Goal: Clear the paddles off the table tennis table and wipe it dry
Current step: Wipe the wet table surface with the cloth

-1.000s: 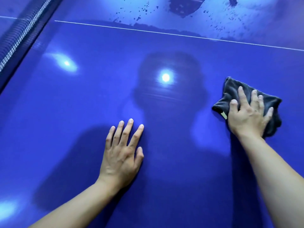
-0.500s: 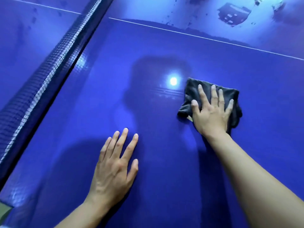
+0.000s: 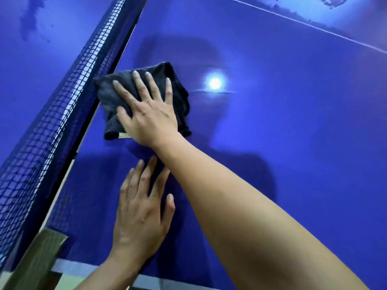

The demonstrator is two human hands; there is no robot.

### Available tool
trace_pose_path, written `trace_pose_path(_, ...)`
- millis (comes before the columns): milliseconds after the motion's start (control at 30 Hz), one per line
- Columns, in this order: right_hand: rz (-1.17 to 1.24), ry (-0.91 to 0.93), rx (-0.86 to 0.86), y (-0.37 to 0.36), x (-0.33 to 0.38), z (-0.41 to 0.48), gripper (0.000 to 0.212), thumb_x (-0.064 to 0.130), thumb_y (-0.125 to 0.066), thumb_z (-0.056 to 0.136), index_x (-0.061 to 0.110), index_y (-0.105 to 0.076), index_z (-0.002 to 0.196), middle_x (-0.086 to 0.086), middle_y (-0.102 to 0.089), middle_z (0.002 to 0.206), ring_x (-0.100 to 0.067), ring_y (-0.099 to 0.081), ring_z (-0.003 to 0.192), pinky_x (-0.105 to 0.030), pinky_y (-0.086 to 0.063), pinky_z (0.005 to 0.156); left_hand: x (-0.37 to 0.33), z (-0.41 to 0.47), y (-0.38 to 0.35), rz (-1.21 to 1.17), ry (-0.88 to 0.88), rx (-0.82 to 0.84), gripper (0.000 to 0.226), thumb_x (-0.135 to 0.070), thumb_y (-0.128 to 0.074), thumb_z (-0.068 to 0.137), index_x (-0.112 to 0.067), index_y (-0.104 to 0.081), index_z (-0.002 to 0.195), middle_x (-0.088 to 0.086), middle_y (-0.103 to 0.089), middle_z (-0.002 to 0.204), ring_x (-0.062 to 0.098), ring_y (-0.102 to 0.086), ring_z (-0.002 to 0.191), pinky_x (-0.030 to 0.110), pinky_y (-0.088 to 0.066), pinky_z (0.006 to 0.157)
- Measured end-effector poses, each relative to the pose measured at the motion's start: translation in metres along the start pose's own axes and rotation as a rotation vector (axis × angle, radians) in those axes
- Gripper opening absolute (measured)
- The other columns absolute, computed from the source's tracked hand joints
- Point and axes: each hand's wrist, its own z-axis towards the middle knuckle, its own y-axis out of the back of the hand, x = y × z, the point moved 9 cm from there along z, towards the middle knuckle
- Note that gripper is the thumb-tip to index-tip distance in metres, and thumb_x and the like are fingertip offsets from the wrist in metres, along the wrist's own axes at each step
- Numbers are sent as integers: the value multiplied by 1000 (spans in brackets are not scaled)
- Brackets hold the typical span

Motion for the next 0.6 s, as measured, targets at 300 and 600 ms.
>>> trace_pose_path(300,109,-49,-35,21,-89,-47,57,53,-37,100,49,-29,157,3,-19,170,-16,-9,158,-54,6,124,-23,2,-3,80,17,-42,62,-33,-44,91,-7,-51,147,17,-37,159,40,-36,146,55,-29,119)
trace_pose_path(600,33,-473,-79,71,-346,-210,58,57,-26,100,52,-20,158,6,-14,171,-12,-4,158,-50,7,126,-190,-38,-61,37,-169,-30,60,-32,-48,89,-16,-53,148,13,-40,159,34,-38,147,50,-29,118)
